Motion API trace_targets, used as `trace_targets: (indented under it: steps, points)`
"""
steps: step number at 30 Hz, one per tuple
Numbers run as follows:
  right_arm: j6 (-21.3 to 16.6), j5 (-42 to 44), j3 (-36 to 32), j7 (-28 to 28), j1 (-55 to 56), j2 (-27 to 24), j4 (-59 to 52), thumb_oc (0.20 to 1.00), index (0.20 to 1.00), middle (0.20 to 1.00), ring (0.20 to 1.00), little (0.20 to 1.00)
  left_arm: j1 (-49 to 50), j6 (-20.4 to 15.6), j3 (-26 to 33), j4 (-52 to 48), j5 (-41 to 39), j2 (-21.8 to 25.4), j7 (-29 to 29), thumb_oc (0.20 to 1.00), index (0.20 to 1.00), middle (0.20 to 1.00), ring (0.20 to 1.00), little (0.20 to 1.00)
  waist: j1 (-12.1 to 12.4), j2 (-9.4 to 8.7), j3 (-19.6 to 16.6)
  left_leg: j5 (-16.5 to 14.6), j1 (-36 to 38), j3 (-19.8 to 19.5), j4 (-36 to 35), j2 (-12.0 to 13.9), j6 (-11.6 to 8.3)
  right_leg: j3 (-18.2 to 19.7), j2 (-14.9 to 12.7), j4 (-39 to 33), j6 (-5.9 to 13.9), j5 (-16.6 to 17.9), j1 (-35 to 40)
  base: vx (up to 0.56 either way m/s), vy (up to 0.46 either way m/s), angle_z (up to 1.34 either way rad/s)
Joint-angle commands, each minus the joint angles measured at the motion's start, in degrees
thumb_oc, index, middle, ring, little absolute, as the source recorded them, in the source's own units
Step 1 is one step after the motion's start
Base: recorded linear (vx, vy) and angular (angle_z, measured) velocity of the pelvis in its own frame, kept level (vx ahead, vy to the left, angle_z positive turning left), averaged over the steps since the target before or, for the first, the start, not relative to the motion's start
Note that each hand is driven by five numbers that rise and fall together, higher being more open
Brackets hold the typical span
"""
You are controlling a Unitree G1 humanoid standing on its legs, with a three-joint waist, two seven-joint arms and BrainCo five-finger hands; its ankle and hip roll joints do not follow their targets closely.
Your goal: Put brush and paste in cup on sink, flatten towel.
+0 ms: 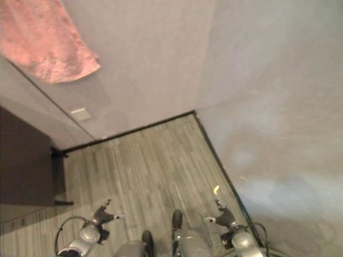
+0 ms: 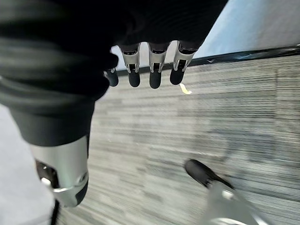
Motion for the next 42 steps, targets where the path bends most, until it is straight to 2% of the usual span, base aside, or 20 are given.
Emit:
trace_targets:
  steps: [1,5,7,10,12,13,14,15,16,17,20,22,25,27,29,32,34,39,41,42]
  points:
    - [-1.1,-1.5,-1.2,-1.5,2.9,-1.3,-2.1,1.000,1.000,1.000,1.000,1.000,1.6,-0.8,2.3,0.0,-2.0,1.0,1.6,1.000,1.000,1.000,1.000,1.000,-0.2,1.65,-2.9,13.6,-4.5,-4.4,-5.9,2.1,1.89,1.2,-4.5,7.9,10.41,-7.7,3.1,0.24,0.186,0.14]
    - [-0.6,-2.5,-1.9,-1.8,3.7,-1.6,-0.8,1.000,1.000,1.000,1.000,1.000,1.3,-0.6,3.2,1.1,-1.8,1.4,1.9,1.000,1.000,1.000,1.000,1.000,-1.5,2.54,-4.0,19.9,-5.6,4.1,-12.8,10.2,-1.87,-0.5,-7.9,8.2,12.03,-10.8,8.3,0.35,0.285,0.24]
    - [-0.3,-2.8,-2.2,-1.7,3.7,-1.7,-0.6,1.000,1.000,1.000,1.000,1.000,1.6,-0.4,3.3,1.0,-1.6,1.3,1.8,1.000,1.000,1.000,1.000,1.000,-1.5,3.04,-4.0,21.7,-4.8,7.2,-12.4,11.5,-1.75,-0.9,-8.3,8.3,12.12,-10.5,9.3,0.27,0.282,0.15]
    - [0.5,-4.0,-2.3,-1.4,3.6,-1.5,0.5,1.000,1.000,1.000,1.000,1.000,2.2,-0.4,2.5,0.4,-0.7,1.3,1.4,1.000,1.000,1.000,1.000,1.000,-0.7,3.06,-5.8,19.4,-5.2,4.5,-8.6,8.7,-0.54,-0.3,-12.0,9.2,13.45,-9.8,12.3,0.37,0.394,-0.09]
    - [0.9,-4.5,-3.3,-1.9,3.2,-0.7,1.9,1.000,1.000,1.000,1.000,1.000,1.9,-0.4,1.4,0.2,-0.1,1.5,0.9,1.000,1.000,1.000,1.000,1.000,-0.8,1.64,-6.6,16.5,-5.7,5.6,-5.4,5.8,0.96,1.0,-16.0,11.1,14.77,-3.9,12.3,0.26,0.342,-0.17]
    - [0.9,-4.5,-3.3,-2.0,3.2,-0.7,1.9,1.000,1.000,1.000,1.000,1.000,1.9,-0.4,1.4,0.2,-0.1,1.5,0.9,1.000,1.000,1.000,1.000,1.000,-0.7,1.63,-6.6,16.5,-5.7,5.6,-5.4,5.8,0.96,1.0,-16.1,11.2,14.78,-3.9,12.3,0.24,0.422,-0.08]
    - [1.3,-3.9,-3.5,-2.1,2.7,0.0,1.2,1.000,1.000,1.000,1.000,1.000,2.0,-0.5,0.6,-1.0,0.2,1.8,0.5,1.000,1.000,1.000,1.000,1.000,-0.8,1.43,-6.4,14.8,-4.9,5.8,-5.3,3.3,2.82,2.8,-18.6,15.1,14.17,2.0,9.7,0.27,0.523,0.01]
    - [1.0,-3.2,-3.2,-2.1,1.6,0.5,0.5,1.000,1.000,1.000,1.000,1.000,2.7,-0.7,-0.5,-3.1,0.9,2.3,-0.1,1.000,1.000,1.000,1.000,1.000,-0.6,1.45,-6.1,13.3,-4.1,5.8,-6.1,1.0,4.41,4.3,-18.2,18.7,14.16,5.6,7.8,0.27,0.525,0.03]
    - [1.0,-3.2,-3.2,-2.1,1.6,0.5,0.5,1.000,1.000,1.000,1.000,1.000,2.8,-0.7,-0.5,-3.1,0.9,2.3,-0.1,1.000,1.000,1.000,1.000,1.000,-0.5,1.40,-6.1,13.2,-4.1,5.9,-6.1,1.0,4.45,4.4,-18.3,18.8,14.20,5.6,7.7,0.28,0.488,0.12]
    - [0.5,-2.3,-2.6,-2.0,0.8,0.5,-1.0,1.000,1.000,1.000,1.000,1.000,2.3,-0.8,-2.5,-5.6,2.5,3.0,-0.7,1.000,1.000,1.000,1.000,1.000,-1.8,2.17,-5.4,12.2,-2.5,4.1,-7.7,-0.9,5.53,9.3,-12.5,22.4,13.17,2.5,3.4,0.15,0.238,0.19]
    - [0.1,-1.1,-2.3,-1.9,0.5,0.8,-2.1,1.000,1.000,1.000,1.000,1.000,2.3,-0.9,-3.7,-5.7,4.4,3.3,-1.1,1.000,1.000,1.000,1.000,1.000,-1.8,2.21,-5.2,10.6,-0.4,4.6,-8.7,-2.5,6.24,5.5,-11.3,21.5,12.94,0.5,2.3,0.20,0.268,0.29]
    - [0.0,-1.0,-1.4,-2.2,-1.2,1.4,-0.8,1.000,1.000,1.000,1.000,1.000,2.2,-0.8,-5.2,-4.8,5.5,2.6,-1.7,1.000,1.000,1.000,1.000,1.000,-2.5,3.57,-5.3,9.8,3.6,3.5,-11.0,-3.4,5.93,3.7,-6.4,17.2,12.50,-5.7,-1.0,0.33,0.229,0.10]
    - [-0.2,-1.6,-0.6,-2.7,-2.3,1.2,0.2,1.000,1.000,1.000,1.000,1.000,1.9,-0.9,-6.1,-4.3,6.1,2.0,-1.9,1.000,1.000,1.000,1.000,1.000,-2.9,3.61,-5.4,9.0,5.6,2.1,-11.6,-4.0,5.67,5.0,-5.6,11.6,12.78,-4.5,-1.6,0.25,0.045,0.20]
    - [-0.5,-1.2,-0.7,-3.2,-2.8,0.9,-1.1,1.000,1.000,1.000,1.000,1.000,1.0,-0.9,-6.7,-3.2,6.8,0.9,-1.8,1.000,1.000,1.000,1.000,1.000,-3.8,3.38,-5.5,7.8,8.7,0.7,-12.3,-4.4,5.12,7.4,-5.9,6.3,13.96,0.2,-6.1,0.43,-0.064,0.44]
    - [-0.2,-1.3,-0.9,-2.9,-2.0,0.7,-2.7,1.000,1.000,1.000,1.000,1.000,0.8,-1.1,-8.1,-3.9,8.0,0.7,-2.0,1.000,1.000,1.000,1.000,1.000,-4.3,2.92,-5.4,7.0,10.3,-1.0,-11.7,-4.4,4.89,7.0,-6.3,7.3,14.38,0.7,-5.2,0.28,-0.094,0.20]
    - [-0.3,-2.0,-0.2,-3.0,-2.2,0.4,-0.6,1.000,1.000,1.000,1.000,1.000,0.3,-1.2,-9.1,-4.4,9.9,0.6,-1.1,1.000,1.000,1.000,1.000,1.000,-3.9,2.65,-6.6,7.1,10.6,-1.4,-10.6,-3.5,3.87,6.3,-6.3,5.4,13.60,1.0,-2.5,0.17,-0.159,0.80]
    - [-0.4,-2.2,0.1,-3.8,-2.9,-0.6,-0.2,1.000,1.000,1.000,1.000,1.000,-0.2,-0.9,-6.2,-5.2,4.2,-0.2,-0.6,1.000,1.000,1.000,1.000,1.000,-3.1,2.61,-6.7,8.6,7.9,-4.0,-2.9,-1.9,1.67,4.4,-5.5,3.0,12.12,0.9,0.7,0.18,-0.261,0.21]
    - [0.0,-3.3,0.7,-4.2,-3.5,-2.5,-0.6,1.000,1.000,1.000,1.000,1.000,-1.1,-1.0,-4.9,-6.8,1.5,-0.8,0.8,1.000,1.000,1.000,1.000,1.000,-1.6,1.42,-4.9,13.6,-0.5,-6.7,12.0,1.2,-0.68,1.2,-5.4,2.4,9.26,-1.7,5.1,0.11,-0.184,0.41]
    - [0.1,-3.6,0.7,-4.3,-3.4,-2.7,-0.6,1.000,1.000,1.000,1.000,1.000,-1.2,-1.0,-4.9,-6.9,1.4,-0.9,0.8,1.000,1.000,1.000,1.000,1.000,-1.8,1.64,-5.1,14.1,-0.5,-5.0,9.5,2.7,-0.62,0.7,-5.4,2.2,9.40,-2.3,5.6,0.15,-0.004,0.26]
    - [0.3,-3.9,0.3,-4.8,-3.3,-3.1,-1.0,1.000,1.000,1.000,1.000,1.000,-0.8,-0.9,-4.6,-7.0,1.5,-0.9,0.9,1.000,1.000,1.000,1.000,1.000,-1.8,2.19,-5.9,14.0,-0.6,-2.9,2.5,4.6,-0.50,0.5,-5.6,2.1,10.20,-3.3,6.0,0.29,0.131,-0.01]
